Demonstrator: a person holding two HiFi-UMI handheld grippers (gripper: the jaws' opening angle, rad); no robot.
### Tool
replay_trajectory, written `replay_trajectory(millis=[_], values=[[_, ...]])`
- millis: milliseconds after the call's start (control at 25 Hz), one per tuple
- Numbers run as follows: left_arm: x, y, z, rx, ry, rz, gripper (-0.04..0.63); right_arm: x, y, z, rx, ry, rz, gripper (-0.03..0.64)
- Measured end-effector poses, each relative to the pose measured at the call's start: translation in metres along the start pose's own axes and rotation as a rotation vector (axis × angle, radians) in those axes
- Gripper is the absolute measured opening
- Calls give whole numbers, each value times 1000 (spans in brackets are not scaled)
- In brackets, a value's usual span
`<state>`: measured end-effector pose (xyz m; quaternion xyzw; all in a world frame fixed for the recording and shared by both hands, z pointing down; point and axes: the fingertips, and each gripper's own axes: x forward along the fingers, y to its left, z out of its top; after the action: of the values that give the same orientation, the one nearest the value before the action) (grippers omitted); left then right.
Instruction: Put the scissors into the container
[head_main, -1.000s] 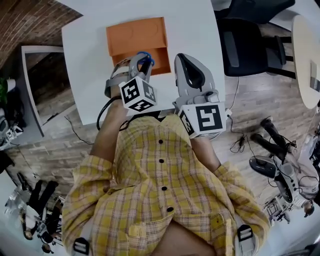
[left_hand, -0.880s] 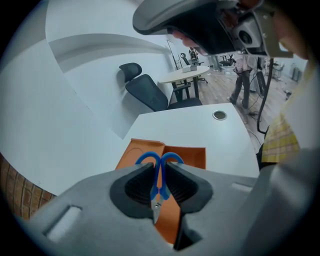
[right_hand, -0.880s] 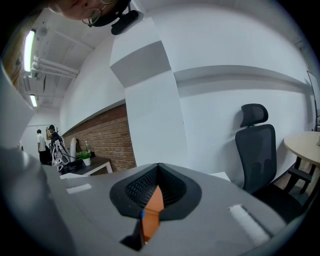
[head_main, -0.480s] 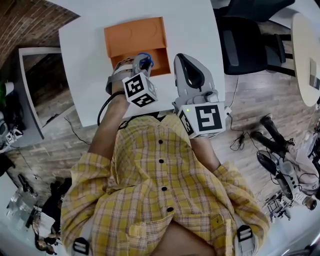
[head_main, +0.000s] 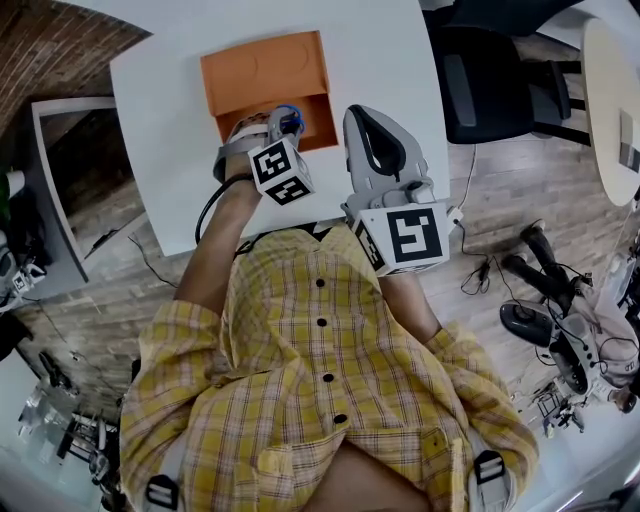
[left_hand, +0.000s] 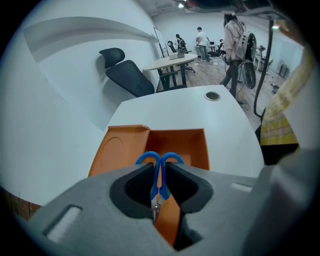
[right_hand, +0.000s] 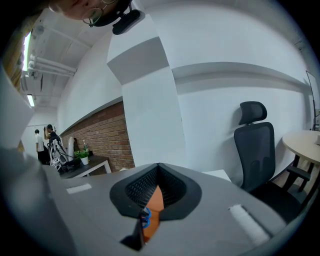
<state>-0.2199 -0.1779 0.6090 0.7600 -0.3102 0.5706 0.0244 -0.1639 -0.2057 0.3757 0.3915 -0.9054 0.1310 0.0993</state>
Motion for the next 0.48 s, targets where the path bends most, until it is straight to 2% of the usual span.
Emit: replay_trajectory(millis=[480], values=[[23,-8,-2,21,17,-47,80,0,-2,2,-6,4,-2,6]])
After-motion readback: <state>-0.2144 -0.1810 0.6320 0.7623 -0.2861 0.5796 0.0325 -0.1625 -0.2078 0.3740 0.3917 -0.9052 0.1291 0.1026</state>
